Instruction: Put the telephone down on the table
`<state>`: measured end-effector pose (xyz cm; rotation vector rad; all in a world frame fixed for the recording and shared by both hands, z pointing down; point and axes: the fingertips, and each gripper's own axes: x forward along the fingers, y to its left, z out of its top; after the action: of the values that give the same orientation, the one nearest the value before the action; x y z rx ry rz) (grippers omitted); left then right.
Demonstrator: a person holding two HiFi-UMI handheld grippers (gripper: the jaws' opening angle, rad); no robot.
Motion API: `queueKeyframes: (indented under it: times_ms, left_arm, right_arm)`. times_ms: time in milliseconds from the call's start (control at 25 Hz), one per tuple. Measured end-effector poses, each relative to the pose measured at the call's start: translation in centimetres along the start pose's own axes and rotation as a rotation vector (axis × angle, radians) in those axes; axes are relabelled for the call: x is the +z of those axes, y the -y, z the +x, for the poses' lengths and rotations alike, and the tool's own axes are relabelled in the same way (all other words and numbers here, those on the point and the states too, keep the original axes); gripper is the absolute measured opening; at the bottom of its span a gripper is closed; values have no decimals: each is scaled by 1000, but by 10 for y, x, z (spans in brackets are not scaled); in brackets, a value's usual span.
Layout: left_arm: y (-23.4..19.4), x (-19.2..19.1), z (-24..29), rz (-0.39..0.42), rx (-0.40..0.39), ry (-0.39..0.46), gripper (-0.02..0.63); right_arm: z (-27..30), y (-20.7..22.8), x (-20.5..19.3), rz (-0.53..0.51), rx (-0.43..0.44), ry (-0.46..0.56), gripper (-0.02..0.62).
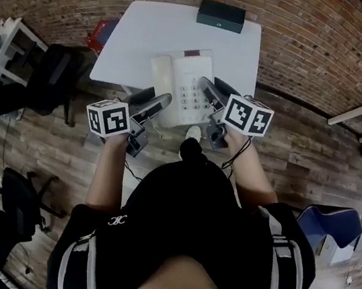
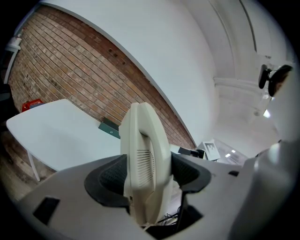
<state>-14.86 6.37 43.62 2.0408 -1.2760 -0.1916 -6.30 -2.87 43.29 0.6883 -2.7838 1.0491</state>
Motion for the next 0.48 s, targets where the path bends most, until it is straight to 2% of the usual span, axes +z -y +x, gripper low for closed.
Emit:
queueKeyframes:
  times_ms: [480]
  left_arm:
    - [-78, 100, 92, -3, -7, -67, 299]
  right_arm:
    - [101, 76, 81, 81, -34, -9, 163]
